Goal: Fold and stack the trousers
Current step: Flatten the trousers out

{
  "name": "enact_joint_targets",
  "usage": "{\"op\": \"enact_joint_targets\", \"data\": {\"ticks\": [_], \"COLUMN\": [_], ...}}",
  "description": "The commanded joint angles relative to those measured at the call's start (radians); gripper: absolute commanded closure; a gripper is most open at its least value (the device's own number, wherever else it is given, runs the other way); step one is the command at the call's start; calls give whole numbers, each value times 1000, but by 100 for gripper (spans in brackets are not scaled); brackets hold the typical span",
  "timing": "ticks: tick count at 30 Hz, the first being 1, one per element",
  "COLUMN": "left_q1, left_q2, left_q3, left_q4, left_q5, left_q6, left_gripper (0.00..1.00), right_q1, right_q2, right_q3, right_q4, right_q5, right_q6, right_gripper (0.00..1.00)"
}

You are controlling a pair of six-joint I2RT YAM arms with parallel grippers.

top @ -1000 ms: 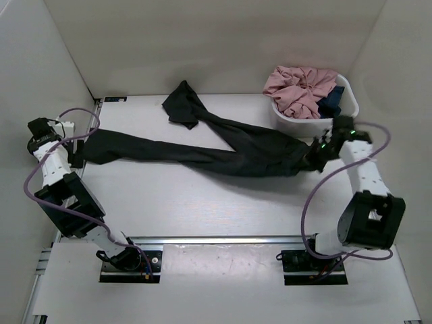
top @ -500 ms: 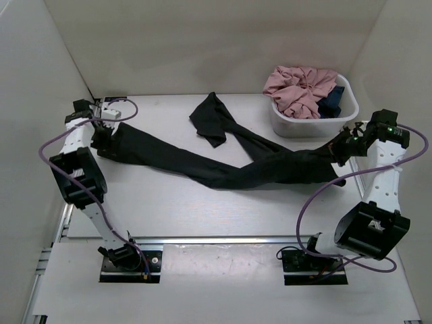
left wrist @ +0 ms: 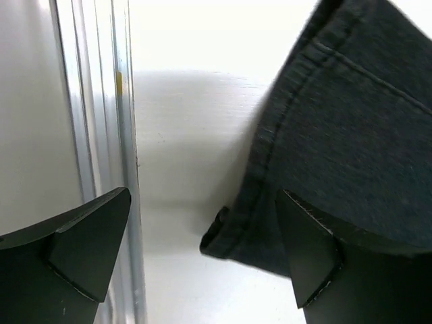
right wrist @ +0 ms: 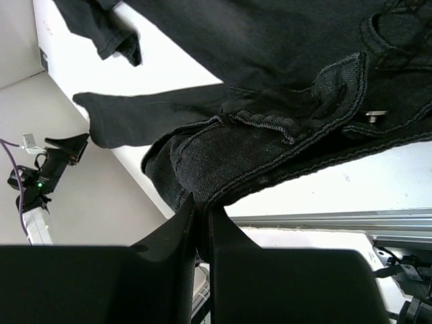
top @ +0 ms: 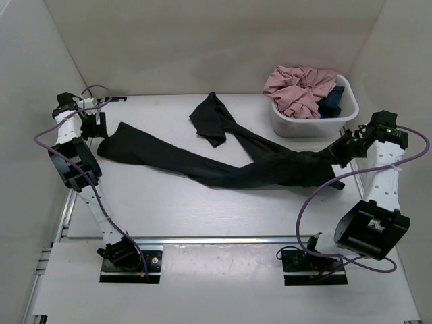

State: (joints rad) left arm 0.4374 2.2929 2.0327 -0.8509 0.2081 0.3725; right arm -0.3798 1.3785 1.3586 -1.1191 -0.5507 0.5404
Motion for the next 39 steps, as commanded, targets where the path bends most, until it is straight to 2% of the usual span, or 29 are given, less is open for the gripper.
{"op": "enact_joint_targets", "data": {"ticks": [1,5,9,10,11,12,13,17,19,22,24,29,35,39], "left_q1": [6,17,17,17,17,17,17,61,107,142,142,142,182,211], "left_q2": [33,24,-12,-12,-12,-12,2,-16,-79,-203,-268,-317,-409,-438], "left_q3": [38,-84,-216,-239,-239,-239,-239,-141,-106,-88,-106,-209,-454,-574], "left_q4": [-5,-30,-30,-30,-30,-30,-46,-160,-160,-160,-169,-181,-171,-151], "left_q5": [22,60,184,201,212,212,212,192,88,-48,-105,-177,-260,-338], "left_q6": [-93,-58,18,19,37,49,49,88,121,210,250,275,276,301], "left_gripper": [0,0,0,3,14,57,86,86,86,86,86,86,86,86], "right_q1": [-7,-16,-16,-16,-16,-16,-16,-51,-120,-236,-281,-281,-281,-281], "right_q2": [1,10,30,40,40,50,50,60,41,8,-6,-53,-162,-187], "right_q3": [-1,17,17,17,17,17,30,140,218,231,195,51,-212,-335], "right_q4": [7,7,19,30,30,30,39,16,16,16,7,19,-16,-48], "right_q5": [17,40,40,40,40,40,40,40,31,-27,-100,-101,59,248], "right_q6": [-19,-10,1,13,13,13,23,23,39,49,49,58,21,-32], "right_gripper": [100,100,100,100,100,100,100,100,100,100,100,100,100,100]}}
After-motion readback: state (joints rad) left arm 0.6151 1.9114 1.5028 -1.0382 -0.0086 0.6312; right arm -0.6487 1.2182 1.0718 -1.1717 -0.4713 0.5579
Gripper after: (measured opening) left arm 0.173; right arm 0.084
